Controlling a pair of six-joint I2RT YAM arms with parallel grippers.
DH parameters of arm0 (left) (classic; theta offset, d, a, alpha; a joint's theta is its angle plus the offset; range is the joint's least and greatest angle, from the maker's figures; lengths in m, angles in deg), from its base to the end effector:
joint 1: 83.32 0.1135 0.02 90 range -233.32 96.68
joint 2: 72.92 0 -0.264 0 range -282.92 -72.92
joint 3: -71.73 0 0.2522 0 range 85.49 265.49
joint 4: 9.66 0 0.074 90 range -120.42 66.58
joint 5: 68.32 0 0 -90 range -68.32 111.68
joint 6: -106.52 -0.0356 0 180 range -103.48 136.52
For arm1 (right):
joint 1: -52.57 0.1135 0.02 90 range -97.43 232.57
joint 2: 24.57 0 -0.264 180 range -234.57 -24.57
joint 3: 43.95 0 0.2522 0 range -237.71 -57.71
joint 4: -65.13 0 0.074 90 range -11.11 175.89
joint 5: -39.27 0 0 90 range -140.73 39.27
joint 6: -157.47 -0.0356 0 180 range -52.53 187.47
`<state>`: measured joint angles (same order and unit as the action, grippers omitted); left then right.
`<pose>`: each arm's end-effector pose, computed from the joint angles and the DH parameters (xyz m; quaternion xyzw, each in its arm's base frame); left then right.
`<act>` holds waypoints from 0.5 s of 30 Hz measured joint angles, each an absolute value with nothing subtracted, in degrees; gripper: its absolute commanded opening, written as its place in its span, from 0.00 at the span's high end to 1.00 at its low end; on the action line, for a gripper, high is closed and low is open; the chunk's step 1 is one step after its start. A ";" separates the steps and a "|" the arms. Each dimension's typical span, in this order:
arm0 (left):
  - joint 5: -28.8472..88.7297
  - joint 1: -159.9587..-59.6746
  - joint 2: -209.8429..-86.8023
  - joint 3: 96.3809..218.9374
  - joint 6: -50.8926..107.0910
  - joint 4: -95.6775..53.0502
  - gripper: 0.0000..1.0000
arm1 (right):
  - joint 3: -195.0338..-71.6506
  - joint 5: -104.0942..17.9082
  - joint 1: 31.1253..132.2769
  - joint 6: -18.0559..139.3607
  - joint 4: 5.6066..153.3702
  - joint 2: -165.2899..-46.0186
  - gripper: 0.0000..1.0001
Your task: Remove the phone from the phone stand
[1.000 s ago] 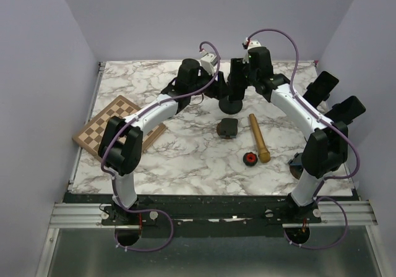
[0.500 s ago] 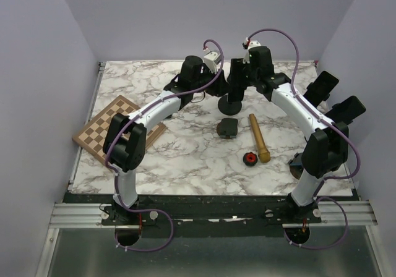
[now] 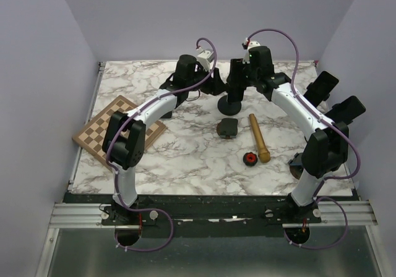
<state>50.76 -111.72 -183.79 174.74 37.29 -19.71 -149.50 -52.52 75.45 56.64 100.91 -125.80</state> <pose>0.3998 -0.2359 0.2934 0.1995 0.7711 -0.4216 0.4335 0.3840 0.1609 0.3343 -0.0840 0.8682 0.1287 0.4718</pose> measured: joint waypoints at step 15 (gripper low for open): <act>57.10 -111.76 -187.72 179.16 37.93 -19.76 0.52 | -151.42 -50.94 75.40 56.81 102.82 -126.70 0.99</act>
